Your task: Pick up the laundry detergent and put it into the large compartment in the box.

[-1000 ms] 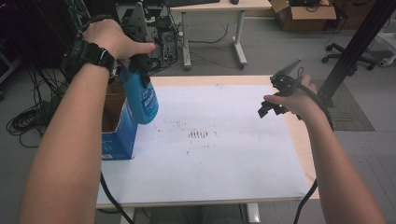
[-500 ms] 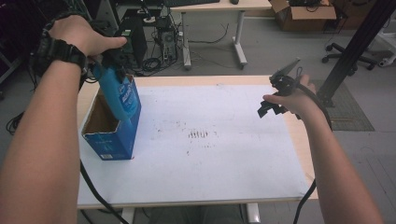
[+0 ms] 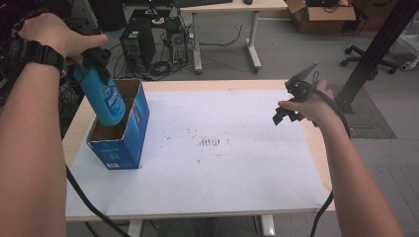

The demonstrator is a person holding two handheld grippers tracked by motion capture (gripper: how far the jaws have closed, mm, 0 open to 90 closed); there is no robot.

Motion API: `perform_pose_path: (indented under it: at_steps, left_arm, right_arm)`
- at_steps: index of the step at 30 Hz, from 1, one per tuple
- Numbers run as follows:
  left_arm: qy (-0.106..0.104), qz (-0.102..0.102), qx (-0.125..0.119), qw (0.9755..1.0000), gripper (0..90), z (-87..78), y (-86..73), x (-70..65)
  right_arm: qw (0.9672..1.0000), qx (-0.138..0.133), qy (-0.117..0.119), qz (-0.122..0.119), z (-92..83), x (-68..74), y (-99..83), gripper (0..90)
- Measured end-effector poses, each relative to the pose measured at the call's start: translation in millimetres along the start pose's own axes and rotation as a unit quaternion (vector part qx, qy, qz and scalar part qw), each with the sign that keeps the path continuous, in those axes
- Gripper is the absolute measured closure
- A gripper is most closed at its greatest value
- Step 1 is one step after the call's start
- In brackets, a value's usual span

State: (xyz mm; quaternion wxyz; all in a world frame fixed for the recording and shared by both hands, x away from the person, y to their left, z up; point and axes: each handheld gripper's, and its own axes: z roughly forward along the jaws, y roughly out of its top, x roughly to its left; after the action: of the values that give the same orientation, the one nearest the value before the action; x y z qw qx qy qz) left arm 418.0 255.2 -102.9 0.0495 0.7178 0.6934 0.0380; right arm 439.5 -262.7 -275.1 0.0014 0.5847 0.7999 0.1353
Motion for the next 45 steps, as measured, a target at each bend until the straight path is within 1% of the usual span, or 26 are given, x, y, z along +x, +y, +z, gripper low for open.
perform_pose_path:
  at_steps: [4, 9, 15, 16, 17, 19, 20, 21, 22, 24, 25, 26, 28, 30, 31, 33, 34, 35, 38, 45]
  left_arm:
    - [0.001, -0.002, 0.002, 1.0, 37.6, 4.4, 0.5, 4.3]
    - [-0.002, -0.003, 0.001, 1.0, 37.6, 11.3, 1.3, 8.2]
    - [0.005, -0.004, 0.004, 1.0, 37.6, 22.1, 2.7, 10.5]
    - [0.005, -0.003, 0.007, 1.0, 37.6, 27.0, 3.0, 11.2]
    - [0.005, -0.003, 0.007, 1.0, 37.6, 27.0, 3.0, 11.2]
    - [0.004, -0.005, 0.009, 0.9999, 37.6, 35.3, 3.4, 12.3]
    - [0.004, -0.005, 0.009, 0.9999, 37.6, 35.3, 3.4, 12.3]
    - [0.005, -0.005, 0.01, 0.9999, 37.6, 41.5, 3.6, 13.0]
    - [0.005, -0.005, 0.01, 0.9999, 37.6, 41.5, 3.6, 13.0]
    - [0.006, -0.005, 0.014, 0.9999, 37.6, 48.4, 3.7, 13.1]
    - [0.006, -0.005, 0.016, 0.9998, 37.6, 55.1, 4.0, 13.2]
    - [0.007, -0.005, 0.018, 0.9998, 37.6, 58.4, 4.1, 13.1]
    - [0.007, -0.004, 0.021, 0.9998, 37.6, 61.7, 4.3, 12.9]
    - [0.009, -0.004, 0.023, 0.9997, 37.6, 70.9, 5.0, 12.2]
    - [0.009, -0.004, 0.023, 0.9997, 37.6, 70.9, 5.0, 12.2]
    - [0.012, -0.003, 0.024, 0.9996, 37.6, 76.8, 5.3, 12.0]
    - [0.014, -0.003, 0.024, 0.9996, 37.6, 82.6, 5.3, 11.7]
    - [0.014, -0.003, 0.024, 0.9996, 37.6, 82.6, 5.3, 11.7]
    - [0.014, -0.005, 0.025, 0.9996, 37.6, 91.6, 4.5, 12.0]
    - [0.014, -0.004, 0.035, 0.9993, 37.5, 113.0, 2.4, 11.4]
  right_arm:
    - [1.0, 0.0, 0.0, -0.003, 1.3, 1.2, 1.2, 9.7]
    - [1.0, 0.002, -0.001, -0.003, 2.5, 3.3, 2.2, 9.7]
    - [1.0, 0.004, -0.002, -0.004, 4.5, 4.8, 2.6, 9.7]
    - [1.0, 0.005, -0.002, -0.004, 5.6, 5.3, 2.6, 9.7]
    - [1.0, 0.006, -0.002, -0.004, 6.1, 5.5, 2.6, 9.7]
    - [1.0, 0.006, -0.001, -0.005, 7.4, 5.6, 2.5, 9.7]
    - [1.0, 0.006, -0.001, -0.005, 7.4, 5.6, 2.5, 9.7]
    - [1.0, 0.009, -0.002, -0.004, 8.8, 5.7, 2.3, 9.7]
    - [1.0, 0.009, -0.002, -0.004, 8.8, 5.7, 2.3, 9.7]
    - [0.9999, 0.009, -0.002, -0.005, 10.1, 5.8, 2.2, 9.7]
    - [0.9999, 0.01, -0.001, -0.005, 11.3, 6.0, 2.1, 9.7]
    - [0.9999, 0.01, -0.001, -0.005, 11.7, 6.1, 2.1, 9.7]
    - [0.9999, 0.011, -0.001, -0.007, 12.7, 6.3, 2.0, 9.7]
    - [0.9999, 0.011, -0.001, -0.008, 13.8, 6.6, 1.8, 9.7]
    - [0.9999, 0.012, -0.001, -0.007, 14.0, 6.8, 1.7, 9.7]
    - [0.9999, 0.012, -0.001, -0.007, 14.4, 7.2, 1.7, 9.7]
    - [0.9999, 0.013, -0.001, -0.008, 15.2, 7.4, 1.5, 9.7]
    - [0.9999, 0.013, -0.001, -0.008, 15.2, 7.4, 1.5, 9.7]
    - [0.9999, 0.013, -0.001, -0.008, 16.1, 7.6, 1.3, 9.7]
    - [0.9998, 0.013, 0.0, -0.012, 18.3, 8.0, 0.5, 9.7]
